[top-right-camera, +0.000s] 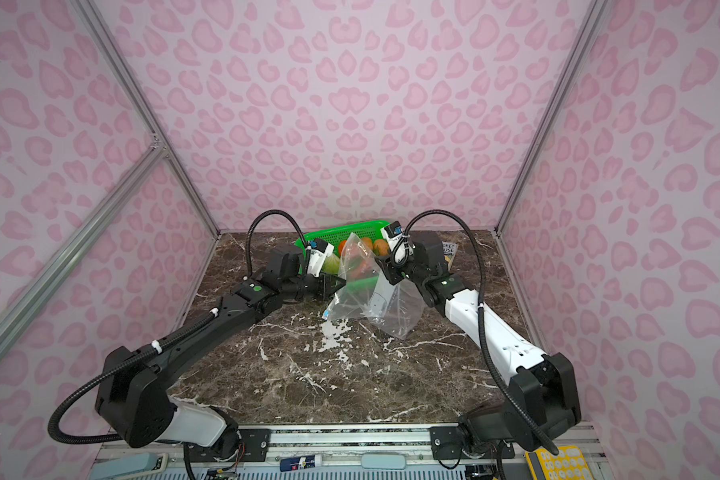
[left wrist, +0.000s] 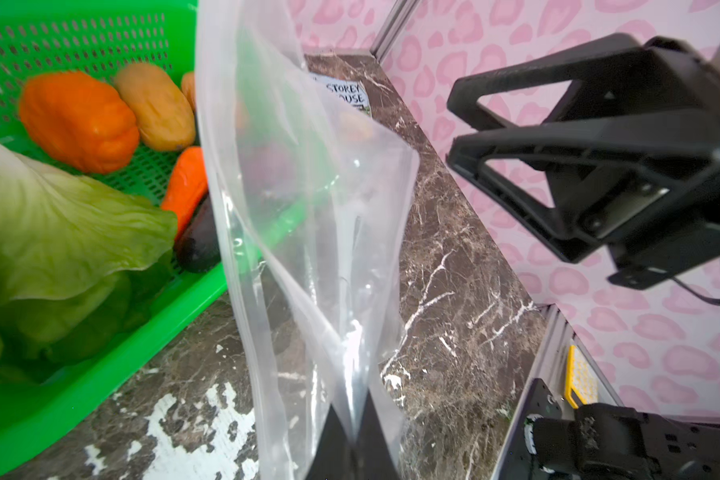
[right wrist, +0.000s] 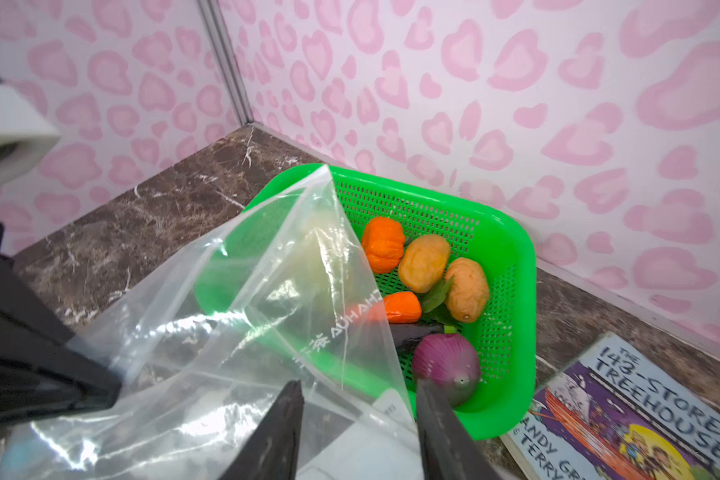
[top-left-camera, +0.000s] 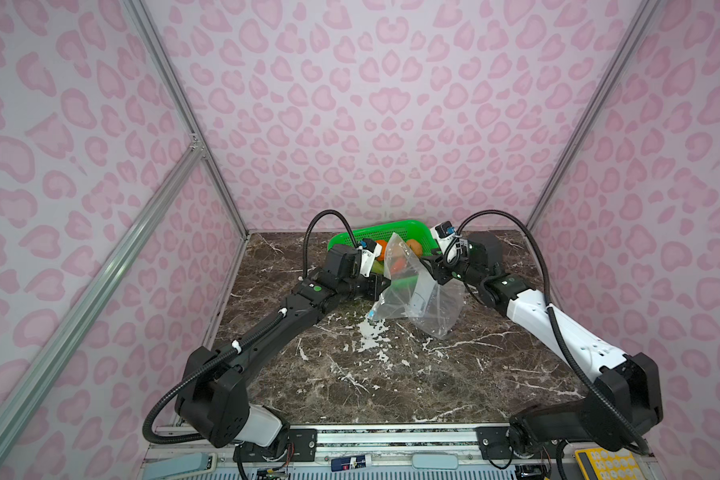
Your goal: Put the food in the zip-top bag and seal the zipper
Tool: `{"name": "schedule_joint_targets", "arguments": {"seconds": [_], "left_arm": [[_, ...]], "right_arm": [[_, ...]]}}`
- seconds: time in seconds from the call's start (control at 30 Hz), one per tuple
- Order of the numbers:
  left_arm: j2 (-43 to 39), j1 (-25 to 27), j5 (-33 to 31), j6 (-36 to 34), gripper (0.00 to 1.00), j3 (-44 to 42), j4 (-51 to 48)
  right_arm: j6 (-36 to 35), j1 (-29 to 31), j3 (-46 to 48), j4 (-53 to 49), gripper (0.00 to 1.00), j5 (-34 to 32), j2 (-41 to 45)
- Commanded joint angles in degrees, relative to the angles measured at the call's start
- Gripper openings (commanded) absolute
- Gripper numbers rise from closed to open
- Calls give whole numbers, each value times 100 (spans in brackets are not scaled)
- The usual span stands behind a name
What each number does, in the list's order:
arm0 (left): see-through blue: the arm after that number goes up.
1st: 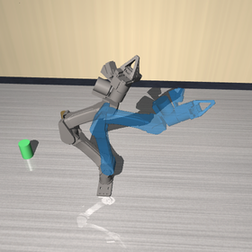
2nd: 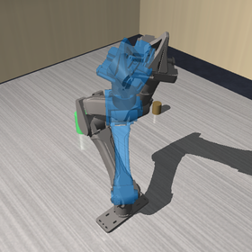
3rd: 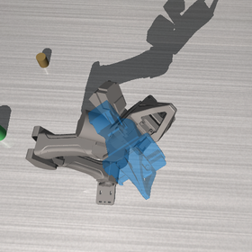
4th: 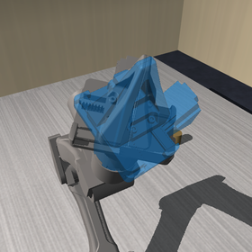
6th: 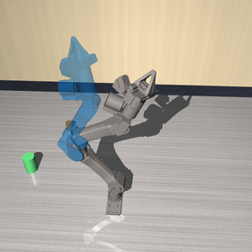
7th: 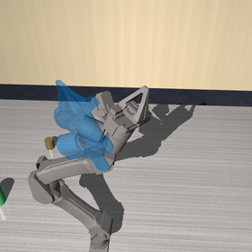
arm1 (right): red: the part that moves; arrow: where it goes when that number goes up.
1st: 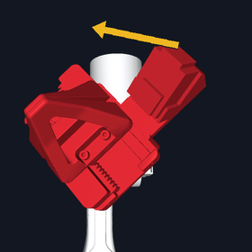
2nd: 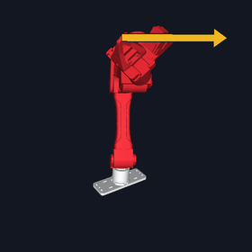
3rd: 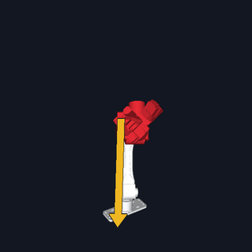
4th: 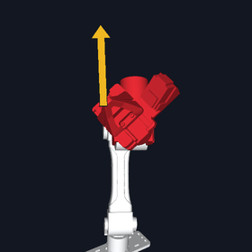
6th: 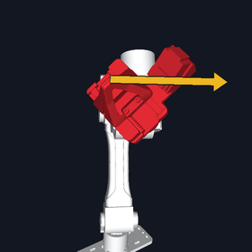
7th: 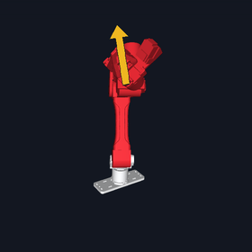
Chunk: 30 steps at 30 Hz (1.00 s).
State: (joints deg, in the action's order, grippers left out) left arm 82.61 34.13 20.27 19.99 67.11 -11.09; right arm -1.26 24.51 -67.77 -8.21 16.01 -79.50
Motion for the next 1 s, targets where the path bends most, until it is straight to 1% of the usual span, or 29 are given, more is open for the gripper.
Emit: {"name": "schedule_joint_targets", "arguments": {"seconds": [0.0, 0.1, 0.17, 0.23, 0.3, 0.37, 0.53, 0.7, 0.77, 0.83, 0.97], "left_arm": [[-264, 284, -1342, -231, 3, 109, -157], [-408, 646, -2045, -260, 4, 76, -22], [-441, 880, -2461, -252, 4, 44, 100], [-433, 1093, -2830, -280, 4, 34, 158], [-396, 1269, -3073, -302, 4, 15, 216], [-334, 1425, -3236, -280, 4, -5, 263], [-206, 1642, -3456, -202, 3, -31, 295], [-72, 1771, -3520, -232, 3, 33, 327], [-1, 1781, -3530, -221, 3, 94, 300], [51, 1798, -3531, -221, 3, 126, 292], [88, 1824, -3545, -229, 3, 170, 308]], "right_arm": [[1084, 247, -218, -962, 52, -906, 245], [1895, 497, -178, -751, 63, -1025, 471], [2394, 638, -193, -653, 64, -991, 496], [2748, 763, -178, -539, 65, -1054, 500], [3041, 867, -96, -307, 65, -1030, 498], [3315, 954, -41, -44, 66, -863, 434], [3520, 1139, -91, 41, 67, -775, 184], [3684, 1188, -69, 198, 68, -687, 117], [3703, 1213, -24, 310, 69, -622, 150], [3654, 1241, 0, 381, 73, -613, 164], [3575, 1247, 29, 250, 73, -679, 86]]}}
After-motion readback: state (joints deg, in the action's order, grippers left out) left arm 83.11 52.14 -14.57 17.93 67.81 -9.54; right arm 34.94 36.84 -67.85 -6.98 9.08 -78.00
